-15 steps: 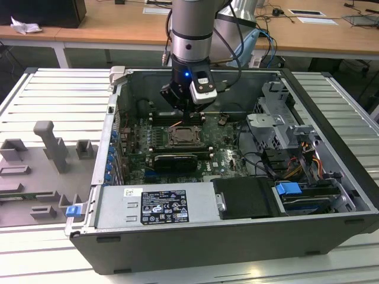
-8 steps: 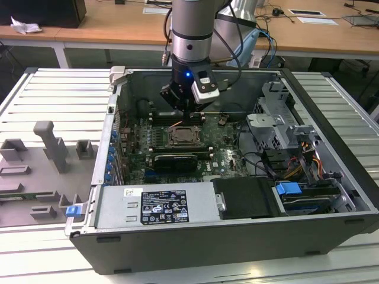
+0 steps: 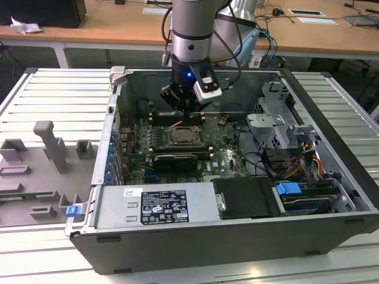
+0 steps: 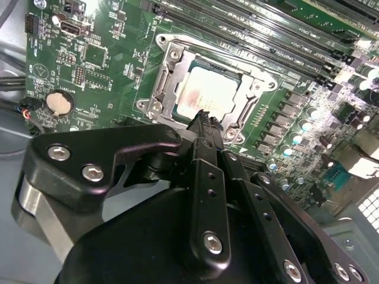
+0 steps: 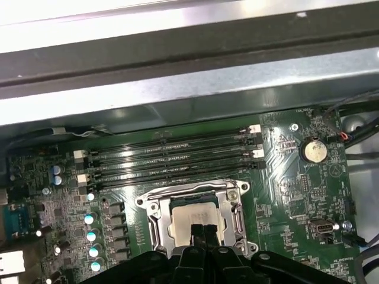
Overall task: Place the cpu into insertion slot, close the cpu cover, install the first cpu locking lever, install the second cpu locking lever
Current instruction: 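Install the first cpu locking lever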
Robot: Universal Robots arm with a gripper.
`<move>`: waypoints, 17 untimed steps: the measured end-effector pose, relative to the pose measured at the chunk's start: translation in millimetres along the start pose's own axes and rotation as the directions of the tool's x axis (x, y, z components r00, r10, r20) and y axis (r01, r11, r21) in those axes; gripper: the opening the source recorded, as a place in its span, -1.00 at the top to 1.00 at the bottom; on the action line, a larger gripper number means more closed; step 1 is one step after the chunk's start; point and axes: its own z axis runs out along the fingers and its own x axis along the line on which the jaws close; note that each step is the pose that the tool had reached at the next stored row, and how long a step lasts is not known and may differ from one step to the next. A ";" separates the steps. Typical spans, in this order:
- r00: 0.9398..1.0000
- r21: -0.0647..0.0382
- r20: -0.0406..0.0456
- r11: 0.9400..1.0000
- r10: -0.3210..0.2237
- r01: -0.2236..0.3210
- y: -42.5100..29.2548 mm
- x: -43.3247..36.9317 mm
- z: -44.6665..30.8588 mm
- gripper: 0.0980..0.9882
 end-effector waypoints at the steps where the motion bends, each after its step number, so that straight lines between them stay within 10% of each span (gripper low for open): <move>1: 1.000 0.000 0.000 1.000 -0.009 0.009 0.0 0.0 0.0 0.98; 17: 0.987 -0.002 -0.003 0.987 -0.163 0.163 -0.1 0.0 0.0 0.98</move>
